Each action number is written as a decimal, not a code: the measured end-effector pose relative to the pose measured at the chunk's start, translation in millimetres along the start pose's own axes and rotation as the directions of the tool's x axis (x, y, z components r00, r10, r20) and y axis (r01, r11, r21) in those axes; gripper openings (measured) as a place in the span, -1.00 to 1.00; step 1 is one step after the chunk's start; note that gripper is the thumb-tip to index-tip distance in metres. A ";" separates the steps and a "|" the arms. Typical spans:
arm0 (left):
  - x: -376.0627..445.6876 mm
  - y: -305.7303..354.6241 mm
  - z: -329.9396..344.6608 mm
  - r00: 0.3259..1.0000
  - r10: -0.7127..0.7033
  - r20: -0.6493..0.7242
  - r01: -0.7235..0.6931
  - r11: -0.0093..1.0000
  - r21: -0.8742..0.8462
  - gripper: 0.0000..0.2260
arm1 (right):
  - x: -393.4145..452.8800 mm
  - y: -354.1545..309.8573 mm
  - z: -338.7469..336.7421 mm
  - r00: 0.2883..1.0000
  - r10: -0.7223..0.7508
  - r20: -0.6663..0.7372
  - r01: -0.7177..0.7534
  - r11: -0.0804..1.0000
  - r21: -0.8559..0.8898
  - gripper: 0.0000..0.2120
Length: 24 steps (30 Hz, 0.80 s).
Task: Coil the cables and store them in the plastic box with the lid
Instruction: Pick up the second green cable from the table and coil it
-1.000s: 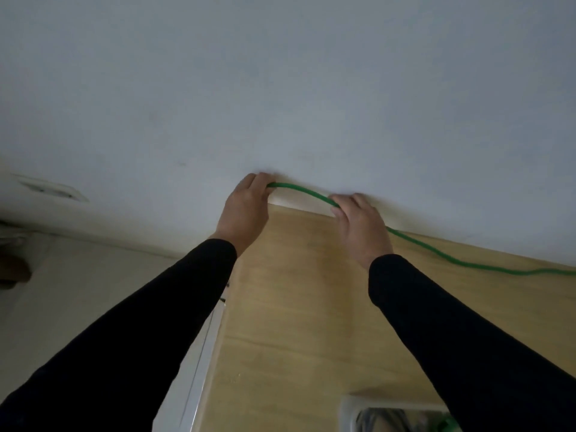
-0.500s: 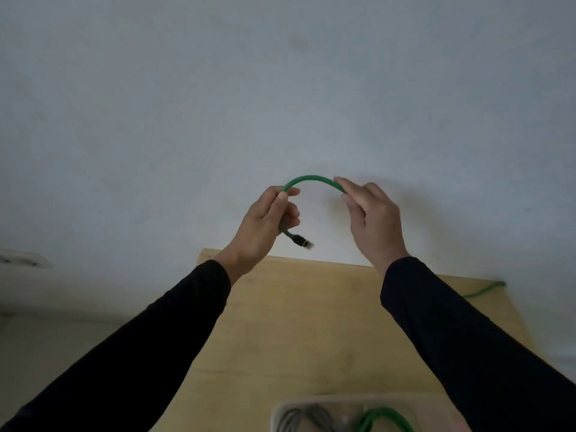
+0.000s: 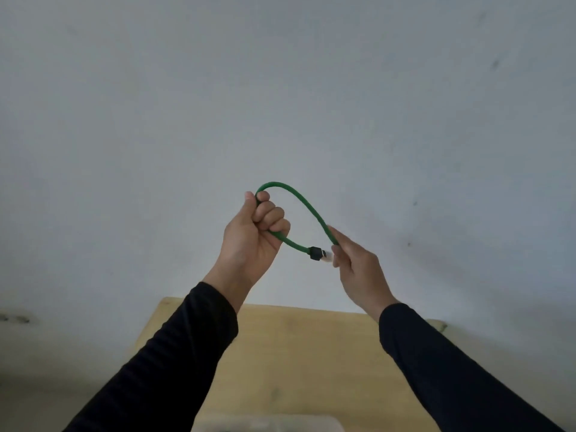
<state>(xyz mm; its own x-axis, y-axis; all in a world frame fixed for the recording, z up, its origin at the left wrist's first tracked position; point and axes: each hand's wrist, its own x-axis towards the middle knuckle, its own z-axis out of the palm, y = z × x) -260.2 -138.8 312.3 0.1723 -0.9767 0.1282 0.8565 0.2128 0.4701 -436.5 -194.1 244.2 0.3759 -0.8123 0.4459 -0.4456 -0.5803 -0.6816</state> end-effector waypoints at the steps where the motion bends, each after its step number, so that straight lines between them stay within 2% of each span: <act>1: -0.9 -3.2 10.3 1.000 0.013 0.007 -0.013 0.998 -0.058 -0.65 | -4.6 1.2 -2.8 0.999 0.017 0.032 -0.016 1.000 -0.017 -0.66; 3: -2.0 -7.0 28.2 0.999 0.047 0.012 -0.045 0.992 -0.114 -0.65 | -11.1 0.1 -7.3 0.996 0.027 0.090 -0.020 0.997 -0.069 -0.72; 6: -3.1 -9.8 43.6 0.994 0.108 -0.024 -0.109 0.991 -0.074 -0.66 | -17.9 -10.1 -14.3 0.989 0.008 0.145 0.007 0.995 -0.102 -0.68; 9: -3.3 -9.3 45.8 0.985 0.161 -0.054 -0.157 0.985 0.066 -0.68 | -26.2 -29.3 -24.0 0.976 -0.072 0.205 0.104 0.983 -0.151 -0.70; 12: -5.3 -11.9 44.1 0.980 0.197 -0.018 -0.184 0.940 0.287 -0.73 | -30.5 -54.4 -35.6 0.950 -0.169 0.263 0.227 0.951 -0.209 -0.76; 15: -13.2 -19.8 40.4 0.970 0.232 0.071 -0.228 0.772 0.594 -0.75 | -27.9 -78.4 -49.3 0.929 -0.242 0.279 0.314 0.915 -0.252 -0.80; 17: -22.8 -23.8 37.5 0.971 0.187 0.148 -0.236 0.645 0.727 -0.75 | -23.6 -91.8 -61.2 0.923 -0.276 0.269 0.345 0.903 -0.257 -0.81; 21: -49.0 -27.7 40.4 0.968 0.035 0.249 -0.240 0.427 0.872 -0.72 | -9.7 -111.6 -86.5 0.934 -0.294 0.203 0.332 0.924 -0.192 -0.89; 24: -61.0 -30.8 45.9 0.956 -0.072 0.283 -0.237 0.377 0.895 -0.69 | -0.7 -120.4 -101.4 0.966 -0.194 0.174 0.206 0.977 -0.055 -0.88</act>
<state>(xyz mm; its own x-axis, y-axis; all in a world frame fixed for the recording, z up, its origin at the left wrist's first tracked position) -319.4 -84.5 330.1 -0.0346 -0.9411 0.3364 -0.1532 0.3376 0.9287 -465.5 -129.5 384.8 0.5904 -0.6620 0.4616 -0.4027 -0.7373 -0.5424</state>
